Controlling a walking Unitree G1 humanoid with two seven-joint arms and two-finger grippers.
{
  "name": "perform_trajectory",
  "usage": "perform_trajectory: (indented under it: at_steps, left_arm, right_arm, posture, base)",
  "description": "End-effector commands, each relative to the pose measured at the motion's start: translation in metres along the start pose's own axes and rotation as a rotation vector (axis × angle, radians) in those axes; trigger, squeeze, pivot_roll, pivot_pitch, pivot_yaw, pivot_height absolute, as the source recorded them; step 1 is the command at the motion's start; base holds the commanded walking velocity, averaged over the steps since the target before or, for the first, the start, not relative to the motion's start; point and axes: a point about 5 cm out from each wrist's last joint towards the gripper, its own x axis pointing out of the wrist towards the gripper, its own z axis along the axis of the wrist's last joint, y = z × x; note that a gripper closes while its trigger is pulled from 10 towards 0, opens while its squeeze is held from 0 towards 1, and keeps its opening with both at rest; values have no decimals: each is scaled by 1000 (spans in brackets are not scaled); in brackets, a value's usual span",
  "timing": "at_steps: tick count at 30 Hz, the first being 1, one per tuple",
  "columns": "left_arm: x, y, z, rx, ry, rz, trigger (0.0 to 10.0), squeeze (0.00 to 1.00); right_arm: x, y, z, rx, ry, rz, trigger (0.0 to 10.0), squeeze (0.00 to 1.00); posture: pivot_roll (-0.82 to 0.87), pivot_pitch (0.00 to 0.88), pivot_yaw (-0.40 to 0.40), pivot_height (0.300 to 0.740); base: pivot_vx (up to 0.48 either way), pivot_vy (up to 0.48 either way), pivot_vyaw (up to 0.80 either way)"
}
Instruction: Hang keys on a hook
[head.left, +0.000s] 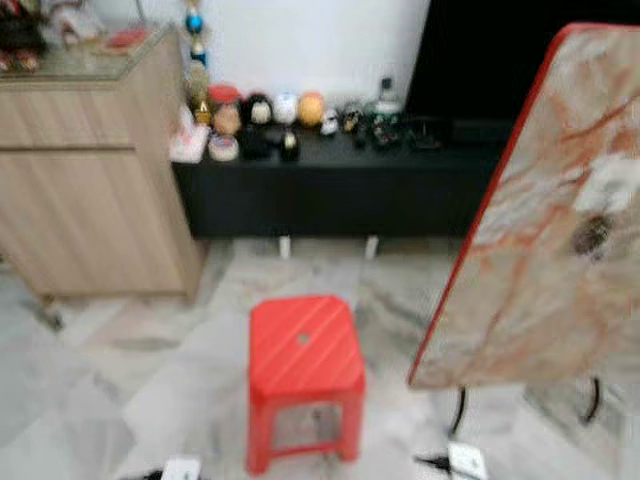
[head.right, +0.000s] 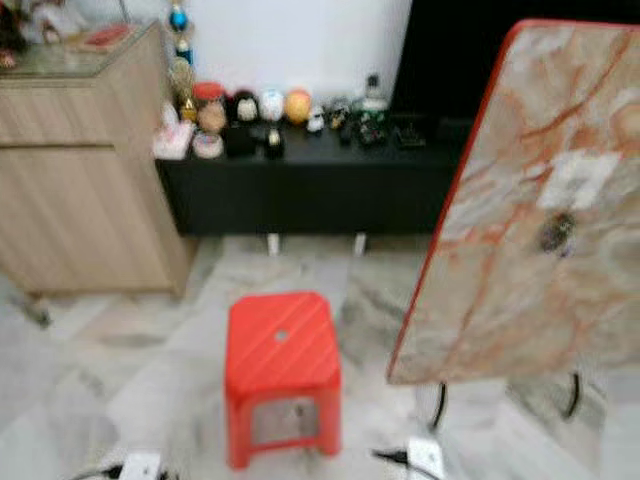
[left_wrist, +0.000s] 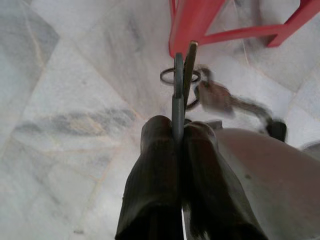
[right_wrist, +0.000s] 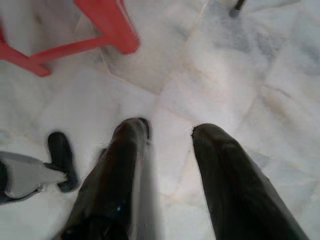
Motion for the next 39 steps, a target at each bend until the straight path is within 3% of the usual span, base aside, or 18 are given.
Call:
perform_trajectory:
  at_steps: [1, 22, 28, 36, 39]
  left_arm:
    - [0, -3, 0, 4, -1, -9, 10000, 0]
    - [0, -3, 1, 20, -5, -21, 10000, 0]
    - [1, -10, -1, 19, 0, -30, 10000, 0]
    - [0, -11, -3, 14, 8, -30, 10000, 0]
    - [0, -12, -3, 14, 8, -30, 10000, 0]
  right_arm:
    - [-1, -7, 0, 2, 1, -17, 10000, 0]
    - [-1, -6, 0, 11, -2, -24, 10000, 0]
    - [-1, -6, 1, 13, -6, -24, 10000, 0]
    - [-1, -6, 3, -2, -12, -22, 10000, 0]
    - [-1, -6, 4, -57, -1, -16, 10000, 0]
  posture:
    - [28, 0, -25, 740]
    - [28, 0, -25, 740]
    - [24, 0, -25, 740]
    - [20, 0, -24, 740]
    - [18, 0, -22, 740]
  base:
    - [0, -375, 0]
    - [0, -377, 0]
    - [0, -377, 0]
    - [0, -376, 0]
    - [0, -377, 0]
